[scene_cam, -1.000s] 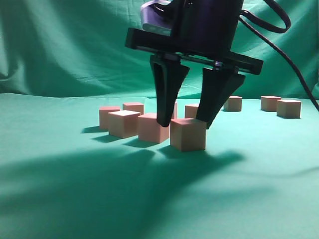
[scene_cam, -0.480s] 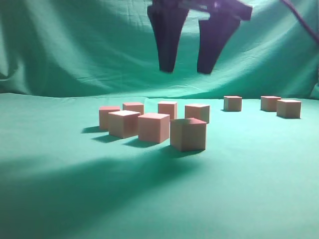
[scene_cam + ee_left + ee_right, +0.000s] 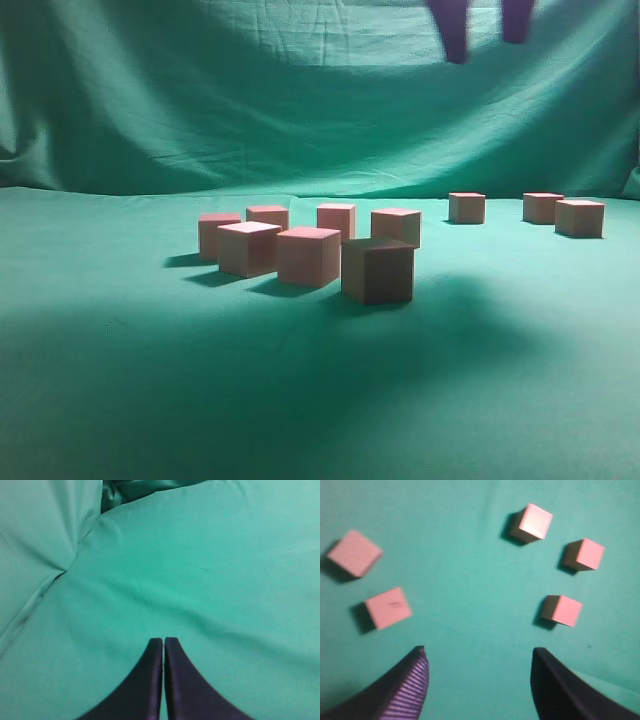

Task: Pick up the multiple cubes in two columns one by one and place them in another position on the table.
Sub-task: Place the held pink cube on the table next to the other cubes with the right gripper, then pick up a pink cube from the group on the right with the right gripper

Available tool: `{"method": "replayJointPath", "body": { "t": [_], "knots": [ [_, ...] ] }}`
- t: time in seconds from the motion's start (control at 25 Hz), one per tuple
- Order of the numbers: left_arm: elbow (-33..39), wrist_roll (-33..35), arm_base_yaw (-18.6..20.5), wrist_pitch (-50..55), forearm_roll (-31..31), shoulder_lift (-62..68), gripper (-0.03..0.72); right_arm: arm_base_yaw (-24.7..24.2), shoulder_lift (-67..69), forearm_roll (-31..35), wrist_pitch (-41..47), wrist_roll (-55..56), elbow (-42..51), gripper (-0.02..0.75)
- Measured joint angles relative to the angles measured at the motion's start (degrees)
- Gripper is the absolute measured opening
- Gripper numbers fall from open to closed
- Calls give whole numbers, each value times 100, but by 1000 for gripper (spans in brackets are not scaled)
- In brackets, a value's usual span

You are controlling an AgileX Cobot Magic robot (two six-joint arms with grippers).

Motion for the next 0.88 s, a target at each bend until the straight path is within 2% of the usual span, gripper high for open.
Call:
{"method": "replayJointPath", "body": {
  "t": [0.12, 0.28, 0.44, 0.64, 0.88],
  "knots": [
    [0, 0, 0, 0, 0, 0, 0, -692, 0, 89, 21, 38, 0, 389],
    [0, 0, 0, 0, 0, 0, 0, -1640, 102, 693, 31, 52, -14, 389],
    [0, 0, 0, 0, 0, 0, 0, -2236, 431, 1218, -89, -145, -14, 389],
    [0, 0, 0, 0, 0, 0, 0, -2438, 928, 1719, -529, -658, -14, 389],
    [0, 0, 0, 0, 0, 0, 0, -2438, 1498, 1776, -880, -828, -14, 389]
  ]
}}
